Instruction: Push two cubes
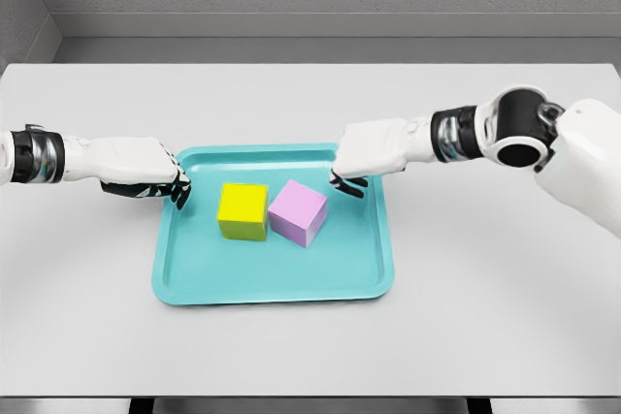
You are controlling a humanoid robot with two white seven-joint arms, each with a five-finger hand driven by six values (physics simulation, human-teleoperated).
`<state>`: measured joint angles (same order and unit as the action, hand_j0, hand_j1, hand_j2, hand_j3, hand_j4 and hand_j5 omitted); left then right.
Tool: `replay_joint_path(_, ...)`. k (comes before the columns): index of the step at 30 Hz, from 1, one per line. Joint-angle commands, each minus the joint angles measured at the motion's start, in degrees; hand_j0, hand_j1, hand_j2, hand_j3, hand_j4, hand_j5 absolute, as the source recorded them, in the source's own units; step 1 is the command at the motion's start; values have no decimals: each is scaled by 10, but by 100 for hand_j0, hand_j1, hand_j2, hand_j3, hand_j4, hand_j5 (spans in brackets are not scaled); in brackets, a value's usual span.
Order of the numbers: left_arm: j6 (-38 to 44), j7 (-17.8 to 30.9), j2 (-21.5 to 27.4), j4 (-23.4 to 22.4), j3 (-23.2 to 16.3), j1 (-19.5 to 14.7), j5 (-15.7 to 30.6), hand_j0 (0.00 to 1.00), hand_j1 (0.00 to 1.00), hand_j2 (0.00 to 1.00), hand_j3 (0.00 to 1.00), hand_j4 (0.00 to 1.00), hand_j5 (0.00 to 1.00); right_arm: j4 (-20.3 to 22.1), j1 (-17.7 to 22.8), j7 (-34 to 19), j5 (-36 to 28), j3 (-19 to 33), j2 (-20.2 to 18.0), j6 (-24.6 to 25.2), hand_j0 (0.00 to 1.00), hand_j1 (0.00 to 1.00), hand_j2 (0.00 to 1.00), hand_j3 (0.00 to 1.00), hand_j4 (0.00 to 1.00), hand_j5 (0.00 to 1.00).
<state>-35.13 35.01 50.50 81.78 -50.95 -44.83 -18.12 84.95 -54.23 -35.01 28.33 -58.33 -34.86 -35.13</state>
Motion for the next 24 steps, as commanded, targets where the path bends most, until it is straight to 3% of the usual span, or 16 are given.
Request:
replay_joint_path(1,1,0,0,0,1,-1,3,44,44,44,44,44,44,55,0,0,-3,-24,-35,1,15,15,15,15,15,15)
replay_joint_path(5,1,0,0,-1,1,-3,3,44,44,44,44,44,44,97,2,0,-2,-48,-45,1,15,15,15,15,15,15)
replay_joint_path(9,1,0,0,-1,1,-3,3,44,44,44,44,44,44,97,9,0,-3,-79,-37,1,15,15,15,15,15,15)
replay_joint_path(11,1,0,0,-2,1,-3,3,44,44,44,44,44,44,84,9,0,-2,-102,-29,1,14,14,14,14,14,14)
replay_joint_path(24,1,0,0,-1,1,-3,3,44,44,44,44,44,44,-6,1,0,-3,-93,23,1,14,14,14,14,14,14)
